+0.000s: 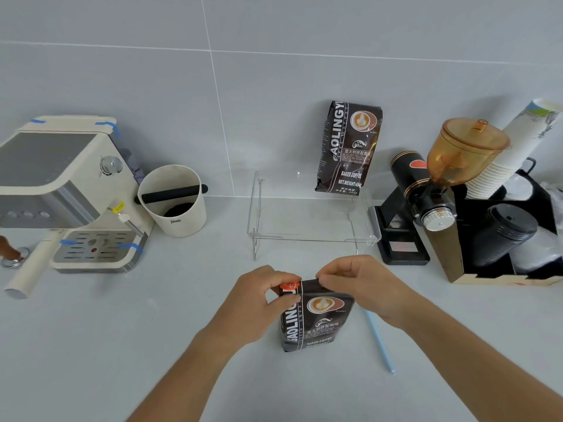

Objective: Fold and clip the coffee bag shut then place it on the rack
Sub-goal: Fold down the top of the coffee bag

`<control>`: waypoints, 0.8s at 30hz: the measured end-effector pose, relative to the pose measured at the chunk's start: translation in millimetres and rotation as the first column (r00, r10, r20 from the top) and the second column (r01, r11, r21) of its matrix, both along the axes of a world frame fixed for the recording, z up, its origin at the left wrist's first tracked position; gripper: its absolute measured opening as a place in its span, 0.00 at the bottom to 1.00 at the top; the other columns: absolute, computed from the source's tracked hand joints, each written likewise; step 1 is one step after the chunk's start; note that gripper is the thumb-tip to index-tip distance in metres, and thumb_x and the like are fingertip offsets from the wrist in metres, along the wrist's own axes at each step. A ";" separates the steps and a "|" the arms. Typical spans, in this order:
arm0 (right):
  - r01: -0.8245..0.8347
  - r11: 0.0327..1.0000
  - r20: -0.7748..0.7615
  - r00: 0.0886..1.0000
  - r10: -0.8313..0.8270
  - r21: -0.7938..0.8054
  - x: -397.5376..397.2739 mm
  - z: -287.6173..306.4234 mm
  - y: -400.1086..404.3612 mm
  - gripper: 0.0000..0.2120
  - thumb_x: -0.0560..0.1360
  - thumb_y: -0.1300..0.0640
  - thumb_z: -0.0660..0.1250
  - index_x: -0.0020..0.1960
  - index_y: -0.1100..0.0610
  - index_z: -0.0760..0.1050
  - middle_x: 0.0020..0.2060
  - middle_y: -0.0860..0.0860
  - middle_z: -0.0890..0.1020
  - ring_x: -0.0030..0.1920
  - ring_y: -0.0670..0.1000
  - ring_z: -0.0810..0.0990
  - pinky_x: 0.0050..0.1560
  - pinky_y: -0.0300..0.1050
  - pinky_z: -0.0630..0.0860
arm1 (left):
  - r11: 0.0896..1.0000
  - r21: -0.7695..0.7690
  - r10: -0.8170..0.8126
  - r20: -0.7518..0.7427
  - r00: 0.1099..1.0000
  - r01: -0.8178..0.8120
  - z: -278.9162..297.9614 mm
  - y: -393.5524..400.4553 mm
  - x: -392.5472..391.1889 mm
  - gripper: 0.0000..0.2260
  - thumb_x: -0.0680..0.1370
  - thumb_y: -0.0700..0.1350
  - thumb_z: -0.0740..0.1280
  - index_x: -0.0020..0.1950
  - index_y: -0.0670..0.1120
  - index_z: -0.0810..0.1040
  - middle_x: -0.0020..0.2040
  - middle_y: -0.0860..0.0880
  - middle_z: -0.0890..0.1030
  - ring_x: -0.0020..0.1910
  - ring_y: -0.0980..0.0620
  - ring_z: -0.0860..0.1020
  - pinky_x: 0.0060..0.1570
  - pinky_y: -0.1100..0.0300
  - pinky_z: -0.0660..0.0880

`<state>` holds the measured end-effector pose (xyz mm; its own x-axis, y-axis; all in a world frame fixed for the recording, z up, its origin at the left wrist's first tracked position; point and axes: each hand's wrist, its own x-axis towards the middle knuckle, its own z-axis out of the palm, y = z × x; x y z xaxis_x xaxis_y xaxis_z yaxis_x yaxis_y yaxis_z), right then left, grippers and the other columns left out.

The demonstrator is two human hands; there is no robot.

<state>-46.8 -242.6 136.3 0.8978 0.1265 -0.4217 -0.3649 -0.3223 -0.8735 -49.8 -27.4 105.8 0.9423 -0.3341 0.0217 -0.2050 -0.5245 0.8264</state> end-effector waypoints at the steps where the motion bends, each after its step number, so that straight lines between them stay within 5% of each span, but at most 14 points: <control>1: -0.084 0.995 0.028 0.996 0.086 -0.052 -1.5 -0.4 -3.7 0.05 0.71 0.58 0.74 0.46 0.53 0.84 0.44 0.52 0.87 0.45 0.52 0.85 0.49 0.46 0.79 | 1.000 0.024 -0.006 0.011 1.000 0.006 -0.7 0.4 0.0 0.11 0.74 0.46 0.71 0.55 0.54 0.82 0.45 0.53 0.81 0.48 0.60 0.78 0.46 0.70 0.73; 4: -0.228 0.916 0.175 0.939 0.296 -0.330 -7.1 -3.2 -10.3 0.09 0.71 0.56 0.74 0.49 0.47 0.83 0.45 0.45 0.84 0.47 0.44 0.81 0.48 0.32 0.75 | 0.998 0.057 -0.030 0.031 0.999 0.029 -2.0 1.3 0.5 0.07 0.76 0.46 0.69 0.53 0.53 0.83 0.45 0.56 0.81 0.49 0.61 0.77 0.44 0.71 0.73; 7: -0.156 0.907 0.386 0.867 0.316 -0.392 -13.6 -10.0 -10.6 0.06 0.72 0.59 0.73 0.48 0.51 0.85 0.40 0.44 0.82 0.44 0.43 0.79 0.41 0.28 0.72 | 1.000 -0.010 -0.013 0.001 1.000 0.013 -4.2 1.3 0.4 0.06 0.75 0.44 0.70 0.50 0.51 0.85 0.44 0.58 0.84 0.47 0.62 0.80 0.43 0.73 0.72; 10: -0.086 0.927 0.458 0.850 0.259 -0.365 -18.1 -17.2 -15.3 0.05 0.71 0.59 0.74 0.45 0.51 0.86 0.34 0.43 0.85 0.39 0.41 0.82 0.37 0.29 0.74 | 0.999 -0.033 -0.013 -0.035 0.999 0.012 -7.6 3.3 0.9 0.06 0.75 0.42 0.70 0.48 0.51 0.85 0.40 0.61 0.84 0.45 0.63 0.80 0.39 0.76 0.71; 15: -0.216 0.882 0.481 0.771 0.417 -0.419 -14.5 -15.6 -31.2 0.08 0.75 0.56 0.70 0.53 0.52 0.84 0.46 0.45 0.88 0.45 0.42 0.85 0.40 0.39 0.82 | 0.996 -0.034 -0.083 -0.014 0.996 0.083 -9.3 5.4 8.5 0.06 0.76 0.41 0.70 0.47 0.50 0.85 0.46 0.61 0.83 0.44 0.60 0.82 0.41 0.74 0.73; 20: -0.095 0.950 0.530 0.811 0.248 -0.299 -10.5 -20.9 -35.8 0.04 0.70 0.58 0.75 0.45 0.53 0.86 0.41 0.44 0.87 0.38 0.45 0.86 0.37 0.44 0.81 | 0.995 -0.047 -0.093 -0.031 0.995 0.091 -9.9 4.4 14.2 0.07 0.75 0.41 0.70 0.46 0.53 0.85 0.44 0.59 0.85 0.44 0.58 0.82 0.43 0.65 0.77; 24: -0.022 0.989 0.430 0.899 0.083 -0.145 -11.1 -25.3 -53.8 0.10 0.69 0.62 0.75 0.46 0.49 0.86 0.40 0.34 0.86 0.45 0.37 0.85 0.47 0.27 0.77 | 0.995 -0.045 -0.090 -0.044 0.995 0.088 -11.8 8.3 17.1 0.07 0.75 0.42 0.70 0.45 0.54 0.85 0.43 0.58 0.85 0.44 0.56 0.83 0.41 0.61 0.78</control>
<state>-57.9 -296.4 111.0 0.9889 0.1484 -0.0079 0.0611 -0.4544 -0.8887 -32.7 -19.2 94.0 0.9092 -0.4163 -0.0045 -0.2108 -0.4696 0.8574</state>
